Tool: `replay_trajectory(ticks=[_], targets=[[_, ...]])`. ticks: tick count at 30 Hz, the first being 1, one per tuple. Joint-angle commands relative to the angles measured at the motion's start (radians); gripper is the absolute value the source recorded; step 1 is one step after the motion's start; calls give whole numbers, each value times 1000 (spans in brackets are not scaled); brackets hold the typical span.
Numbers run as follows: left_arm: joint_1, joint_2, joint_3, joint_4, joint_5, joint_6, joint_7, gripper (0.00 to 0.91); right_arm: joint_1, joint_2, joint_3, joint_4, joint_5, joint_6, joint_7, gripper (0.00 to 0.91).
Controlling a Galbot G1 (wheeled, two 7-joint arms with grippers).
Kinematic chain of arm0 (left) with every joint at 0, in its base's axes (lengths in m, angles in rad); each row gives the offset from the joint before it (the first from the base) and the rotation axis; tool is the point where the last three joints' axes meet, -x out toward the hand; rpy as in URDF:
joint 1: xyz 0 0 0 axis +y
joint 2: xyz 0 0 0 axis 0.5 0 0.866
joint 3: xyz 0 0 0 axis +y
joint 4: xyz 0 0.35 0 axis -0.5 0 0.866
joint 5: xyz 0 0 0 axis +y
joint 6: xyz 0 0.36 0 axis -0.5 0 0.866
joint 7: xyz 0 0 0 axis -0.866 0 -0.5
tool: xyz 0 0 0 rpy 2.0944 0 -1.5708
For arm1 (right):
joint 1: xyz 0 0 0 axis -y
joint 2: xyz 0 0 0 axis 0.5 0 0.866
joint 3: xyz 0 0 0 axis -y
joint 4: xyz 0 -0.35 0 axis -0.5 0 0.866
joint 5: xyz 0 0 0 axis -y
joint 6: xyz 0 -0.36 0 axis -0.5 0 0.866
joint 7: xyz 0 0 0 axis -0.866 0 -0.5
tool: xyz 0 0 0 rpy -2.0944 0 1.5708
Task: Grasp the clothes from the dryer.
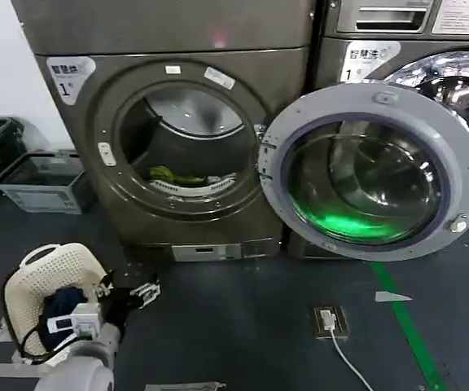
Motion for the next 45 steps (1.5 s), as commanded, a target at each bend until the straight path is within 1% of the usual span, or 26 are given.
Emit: replay_trajectory(ticks=[1,10,16,26,31,45], targets=[[0,0,-1,1,1,49,0,907,1,0,-5,0,-2,12,6,907],[-3,2,-1,3,2,49,0,907,5,-1,-6,6,5,38,34,907],[-9,2,-2,7,3,49,0,907,1,-3,4,27,76,44,46,907],[-12,15,-3,-11,-7,49,-7,907,-5,8,-16,53,77,57,52,907],[-19,28,-6,-3,-14,49,-11,907,-14,3,-5,58,77,57,54,907],[-13,21,-10,-1,-11,49,-10,907,-11,13,-17,63,76,68,52,907]])
